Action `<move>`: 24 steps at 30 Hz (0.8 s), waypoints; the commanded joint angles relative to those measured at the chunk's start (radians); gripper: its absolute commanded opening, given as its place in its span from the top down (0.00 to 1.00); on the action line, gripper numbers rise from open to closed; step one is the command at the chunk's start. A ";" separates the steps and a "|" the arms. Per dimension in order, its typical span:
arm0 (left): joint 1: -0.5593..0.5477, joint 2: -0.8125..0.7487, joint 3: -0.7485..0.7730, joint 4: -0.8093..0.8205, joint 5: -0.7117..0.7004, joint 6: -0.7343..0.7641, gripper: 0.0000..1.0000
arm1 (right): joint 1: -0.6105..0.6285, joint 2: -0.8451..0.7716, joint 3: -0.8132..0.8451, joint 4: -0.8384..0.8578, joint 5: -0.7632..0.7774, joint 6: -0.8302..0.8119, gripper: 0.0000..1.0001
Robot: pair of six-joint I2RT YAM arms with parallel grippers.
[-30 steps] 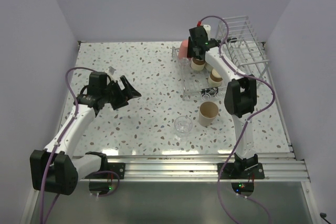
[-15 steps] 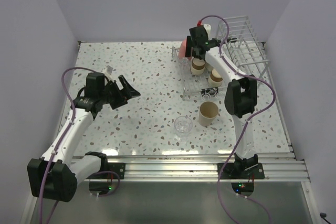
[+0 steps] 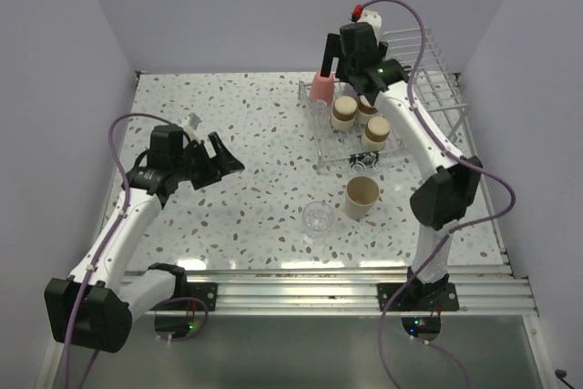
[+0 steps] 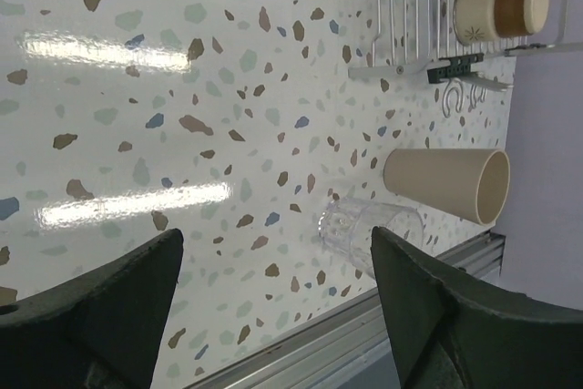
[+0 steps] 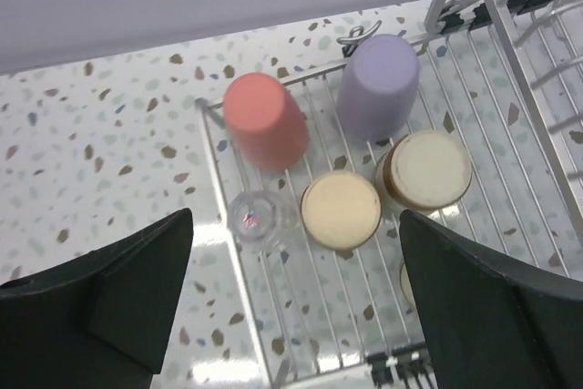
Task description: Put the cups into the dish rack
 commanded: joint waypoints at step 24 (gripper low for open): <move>-0.652 0.567 0.280 0.049 -0.262 0.026 0.26 | 0.113 -0.902 -0.697 -0.228 0.001 0.143 0.02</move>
